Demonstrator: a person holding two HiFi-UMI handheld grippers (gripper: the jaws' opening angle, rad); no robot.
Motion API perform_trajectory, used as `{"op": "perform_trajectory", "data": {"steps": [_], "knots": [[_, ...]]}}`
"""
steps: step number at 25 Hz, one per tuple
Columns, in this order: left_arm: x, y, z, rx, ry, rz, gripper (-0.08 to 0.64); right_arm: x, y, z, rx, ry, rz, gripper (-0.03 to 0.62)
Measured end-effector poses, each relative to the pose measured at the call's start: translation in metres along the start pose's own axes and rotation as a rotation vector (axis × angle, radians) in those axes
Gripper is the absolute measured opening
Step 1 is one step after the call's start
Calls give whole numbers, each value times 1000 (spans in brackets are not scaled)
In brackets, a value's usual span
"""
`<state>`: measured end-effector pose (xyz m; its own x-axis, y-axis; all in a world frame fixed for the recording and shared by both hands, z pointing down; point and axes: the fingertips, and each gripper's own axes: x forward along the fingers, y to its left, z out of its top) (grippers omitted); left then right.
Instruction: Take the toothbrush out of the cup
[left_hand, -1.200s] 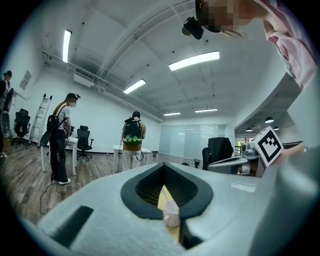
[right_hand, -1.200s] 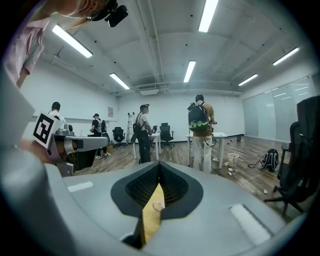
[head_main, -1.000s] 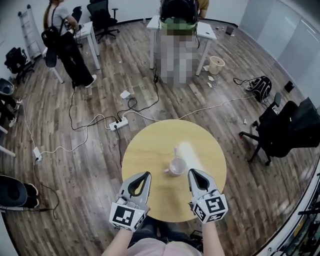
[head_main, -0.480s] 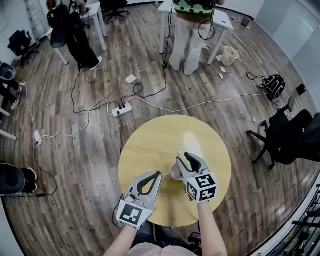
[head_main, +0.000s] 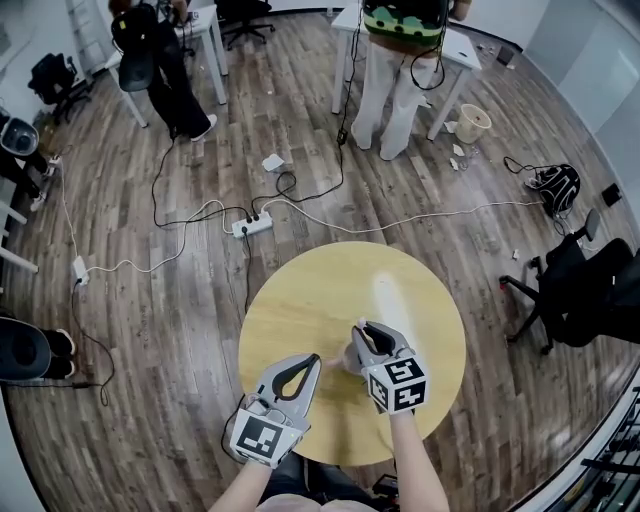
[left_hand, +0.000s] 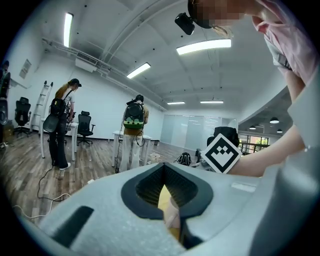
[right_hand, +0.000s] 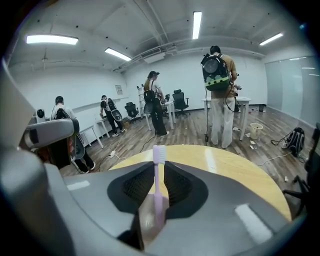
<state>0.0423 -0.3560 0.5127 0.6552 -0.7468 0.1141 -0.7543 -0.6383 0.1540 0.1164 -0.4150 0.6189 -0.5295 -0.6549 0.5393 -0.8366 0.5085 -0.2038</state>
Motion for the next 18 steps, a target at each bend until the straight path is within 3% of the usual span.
{"op": "perform_trajectory", "data": {"steps": [8, 12, 18], "knots": [[-9, -5, 11, 24, -11, -11, -3, -42, 12, 35, 35, -176, 8, 57], [-20, -12, 28, 40, -44, -17, -3, -77, 23, 53, 18, -261, -12, 52], [-36, -23, 46, 56, -27, -31, -3, -135, 44, 82, -14, -406, -23, 48]]}}
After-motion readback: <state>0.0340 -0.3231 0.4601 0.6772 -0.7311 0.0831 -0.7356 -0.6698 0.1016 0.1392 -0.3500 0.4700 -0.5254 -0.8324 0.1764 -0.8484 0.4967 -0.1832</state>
